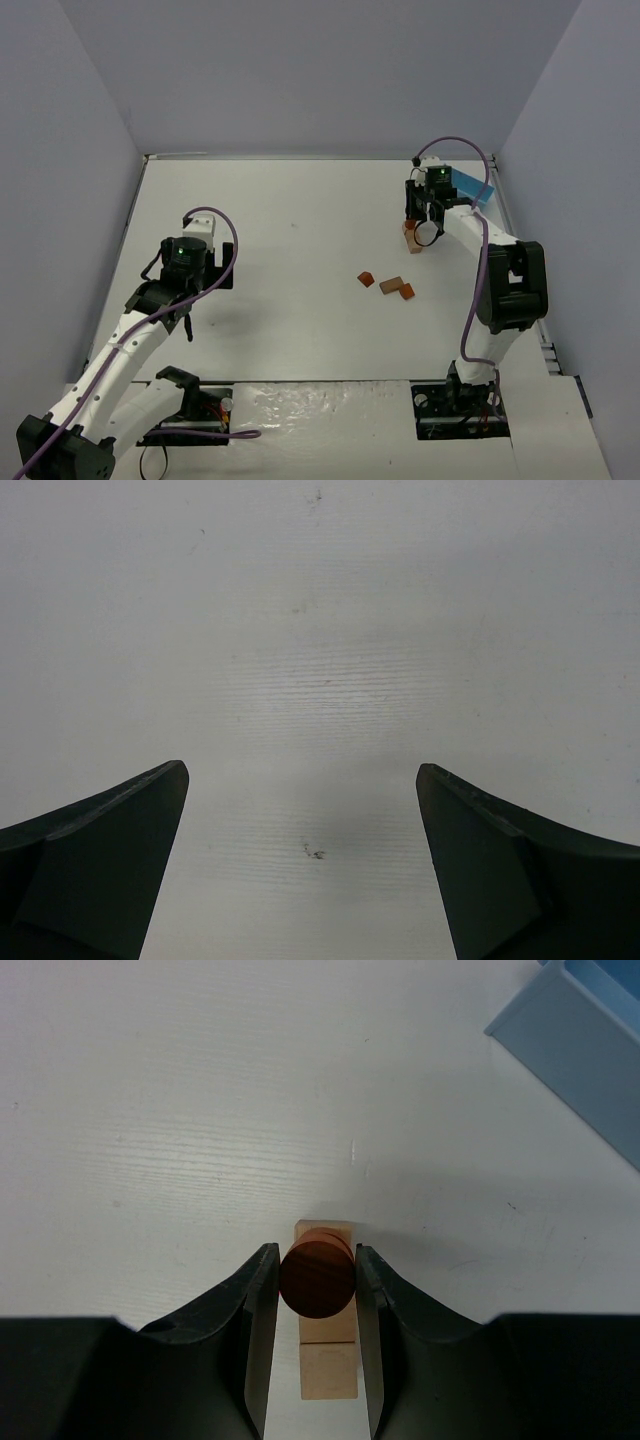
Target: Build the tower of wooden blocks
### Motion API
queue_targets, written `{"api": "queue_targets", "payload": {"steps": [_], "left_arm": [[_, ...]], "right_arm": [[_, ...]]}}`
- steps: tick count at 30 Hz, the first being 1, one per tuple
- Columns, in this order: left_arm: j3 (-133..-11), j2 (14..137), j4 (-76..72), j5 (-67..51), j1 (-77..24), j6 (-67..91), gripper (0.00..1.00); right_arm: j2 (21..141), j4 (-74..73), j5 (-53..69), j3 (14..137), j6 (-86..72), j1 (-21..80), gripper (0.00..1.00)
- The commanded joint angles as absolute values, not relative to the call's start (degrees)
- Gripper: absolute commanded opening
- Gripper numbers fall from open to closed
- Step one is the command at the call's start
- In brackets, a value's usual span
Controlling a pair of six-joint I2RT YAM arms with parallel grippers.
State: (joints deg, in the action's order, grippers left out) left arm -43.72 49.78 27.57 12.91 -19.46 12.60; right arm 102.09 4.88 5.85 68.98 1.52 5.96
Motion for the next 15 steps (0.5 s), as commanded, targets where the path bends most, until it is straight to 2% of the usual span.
{"api": "queue_targets", "payload": {"steps": [1, 8, 15], "left_arm": [[-47.1, 50.0, 25.2, 12.6, -19.2, 12.3, 0.97], [-47.1, 50.1, 25.2, 12.5, -19.2, 12.3, 0.97], [-47.1, 50.2, 25.2, 12.2, -19.2, 12.3, 0.97]], "right_arm": [[99.2, 6.2, 5.9, 68.4, 1.3, 5.4, 0.02], [98.5, 6.2, 5.7, 68.1, 1.1, 5.4, 0.10], [97.6, 6.1, 5.8, 68.5, 0.8, 5.4, 0.24]]}}
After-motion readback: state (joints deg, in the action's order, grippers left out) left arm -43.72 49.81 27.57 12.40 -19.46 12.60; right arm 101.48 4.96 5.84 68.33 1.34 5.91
